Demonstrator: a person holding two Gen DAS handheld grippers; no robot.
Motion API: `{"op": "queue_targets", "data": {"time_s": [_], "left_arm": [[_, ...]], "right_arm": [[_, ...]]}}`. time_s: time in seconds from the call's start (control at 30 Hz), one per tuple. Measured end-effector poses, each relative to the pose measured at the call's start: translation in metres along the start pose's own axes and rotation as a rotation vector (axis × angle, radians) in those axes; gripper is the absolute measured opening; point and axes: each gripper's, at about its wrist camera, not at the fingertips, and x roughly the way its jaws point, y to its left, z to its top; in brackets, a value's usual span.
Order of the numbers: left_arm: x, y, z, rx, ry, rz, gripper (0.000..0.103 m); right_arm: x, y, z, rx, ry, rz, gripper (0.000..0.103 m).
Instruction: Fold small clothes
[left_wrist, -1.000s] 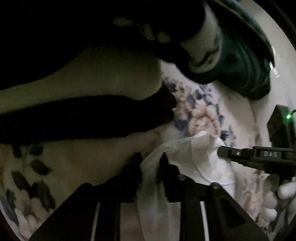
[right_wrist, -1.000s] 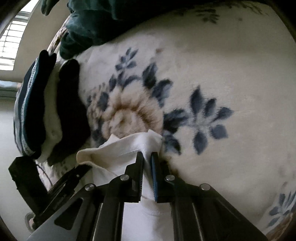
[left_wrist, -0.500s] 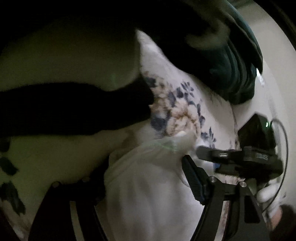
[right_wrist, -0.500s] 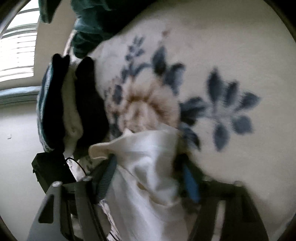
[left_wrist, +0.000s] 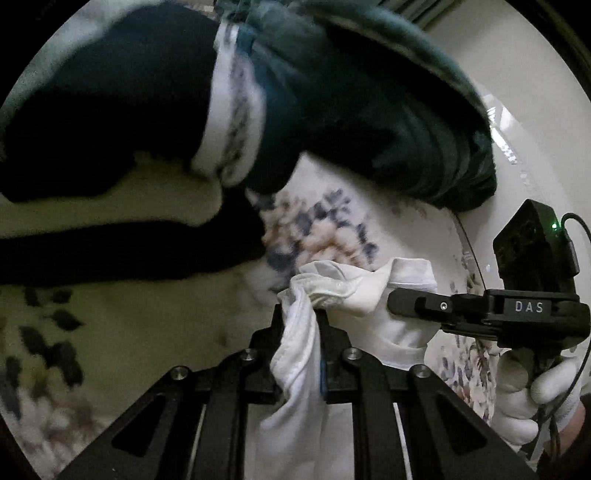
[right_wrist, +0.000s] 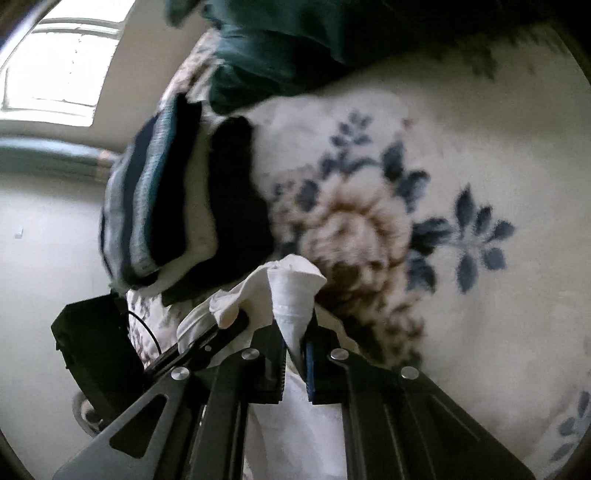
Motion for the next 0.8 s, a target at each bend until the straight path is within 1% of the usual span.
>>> {"op": "queue_targets", "data": {"time_s": [0.1, 0.13, 0.2, 0.27, 0.37, 0.5, 0.53, 0.57, 0.6, 0.63, 0.67, 0.7, 0.73, 0.77, 0.8], "left_arm": [[-0.023, -0.013, -0.005, 0.000, -0.046, -0.006, 0.011], [-0.024, -0.015, -0.006, -0.006, -0.057, -0.010, 0.011], [-0.045, -0.024, -0.015, -0.004, -0.090, -0.016, 0.011], [-0.059, -0.034, -0.025, 0.000, -0.110, -0.020, 0.011], [-0.084, -0.046, -0.049, 0.001, -0.128, -0.028, 0.011], [-0.104, -0.052, -0.086, -0.036, -0.108, -0.040, 0.011], [-0.105, -0.053, -0.094, -0.044, -0.098, -0.043, 0.011], [-0.109, -0.053, -0.105, -0.051, -0.080, -0.043, 0.012], [-0.112, -0.053, -0.117, -0.055, -0.051, -0.037, 0.015], [-0.113, -0.054, -0.125, -0.063, -0.026, -0.040, 0.016], [-0.114, -0.051, -0.142, -0.095, 0.021, -0.040, 0.025], [-0.118, -0.049, -0.156, -0.118, 0.056, -0.028, 0.042], [-0.122, -0.046, -0.167, -0.133, 0.079, -0.021, 0.049], [-0.129, -0.040, -0.189, -0.162, 0.114, -0.032, 0.058], [-0.134, -0.035, -0.204, -0.182, 0.143, -0.031, 0.062]], "right_arm": [[-0.020, 0.020, -0.011, -0.062, -0.023, 0.004, 0.008], [-0.029, 0.027, -0.017, -0.080, -0.031, 0.009, 0.008], [-0.043, 0.035, -0.029, -0.108, -0.042, 0.010, 0.008], [-0.060, 0.043, -0.048, -0.137, -0.059, 0.026, 0.008], [-0.079, 0.055, -0.080, -0.190, -0.083, 0.019, 0.007], [-0.091, 0.055, -0.129, -0.202, -0.086, 0.015, 0.007], [-0.093, 0.054, -0.147, -0.201, -0.080, 0.008, 0.007], [-0.094, 0.053, -0.158, -0.200, -0.075, 0.004, 0.007], [-0.095, 0.051, -0.174, -0.198, -0.061, -0.004, 0.007], [-0.095, 0.049, -0.187, -0.198, -0.051, -0.019, 0.008], [-0.095, 0.047, -0.199, -0.199, -0.037, -0.035, 0.008], [-0.094, 0.044, -0.208, -0.200, -0.012, -0.044, 0.008], [-0.090, 0.038, -0.224, -0.193, 0.048, -0.063, 0.011], [-0.087, 0.033, -0.234, -0.189, 0.089, -0.088, 0.020], [-0.084, 0.027, -0.243, -0.183, 0.126, -0.115, 0.027]]}}
